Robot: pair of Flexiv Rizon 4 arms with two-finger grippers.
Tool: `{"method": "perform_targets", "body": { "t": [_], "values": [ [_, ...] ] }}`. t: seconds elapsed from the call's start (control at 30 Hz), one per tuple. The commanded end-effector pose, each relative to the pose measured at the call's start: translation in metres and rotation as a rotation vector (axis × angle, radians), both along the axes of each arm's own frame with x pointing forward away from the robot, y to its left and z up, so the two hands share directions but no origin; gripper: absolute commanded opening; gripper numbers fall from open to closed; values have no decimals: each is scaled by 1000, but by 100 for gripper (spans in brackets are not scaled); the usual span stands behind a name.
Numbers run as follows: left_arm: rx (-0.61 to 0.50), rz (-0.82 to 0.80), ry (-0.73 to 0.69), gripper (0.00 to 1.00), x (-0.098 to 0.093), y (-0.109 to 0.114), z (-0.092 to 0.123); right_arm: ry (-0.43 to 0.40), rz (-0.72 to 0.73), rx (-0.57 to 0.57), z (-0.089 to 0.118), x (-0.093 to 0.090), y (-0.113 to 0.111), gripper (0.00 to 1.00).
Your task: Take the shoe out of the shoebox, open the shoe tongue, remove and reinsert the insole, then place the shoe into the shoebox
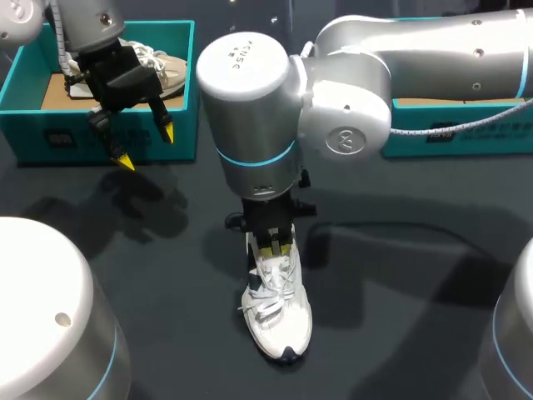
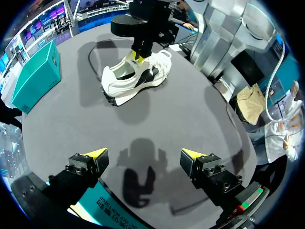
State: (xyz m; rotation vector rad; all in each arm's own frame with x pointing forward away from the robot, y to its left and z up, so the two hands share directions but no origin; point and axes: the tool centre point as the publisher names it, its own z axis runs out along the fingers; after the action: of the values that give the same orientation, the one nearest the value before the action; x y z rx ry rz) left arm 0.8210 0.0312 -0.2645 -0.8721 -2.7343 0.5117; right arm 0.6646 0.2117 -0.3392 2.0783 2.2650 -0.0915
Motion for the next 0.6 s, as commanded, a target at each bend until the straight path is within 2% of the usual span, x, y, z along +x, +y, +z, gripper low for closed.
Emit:
{"method": "perform_targets", "body": {
  "t": [0.03, 0.2, 0.43, 0.53, 0.6],
  "values": [
    [2, -1, -1, 100, 0, 0, 0, 28, 17, 75, -15, 12, -9, 15],
    [2, -1, -1, 100, 0, 0, 0, 9, 37, 31, 6, 9, -3, 13],
    [2, -1, -1, 100, 0, 0, 0, -14, 101, 9, 24, 7, -1, 16],
    [2, -1, -1, 100, 0, 0, 0, -12, 199, 27, 28, 7, -7, 20],
    [2, -1, -1, 100, 0, 0, 0, -30, 308, 46, 31, 9, -13, 28]
  ]
}}
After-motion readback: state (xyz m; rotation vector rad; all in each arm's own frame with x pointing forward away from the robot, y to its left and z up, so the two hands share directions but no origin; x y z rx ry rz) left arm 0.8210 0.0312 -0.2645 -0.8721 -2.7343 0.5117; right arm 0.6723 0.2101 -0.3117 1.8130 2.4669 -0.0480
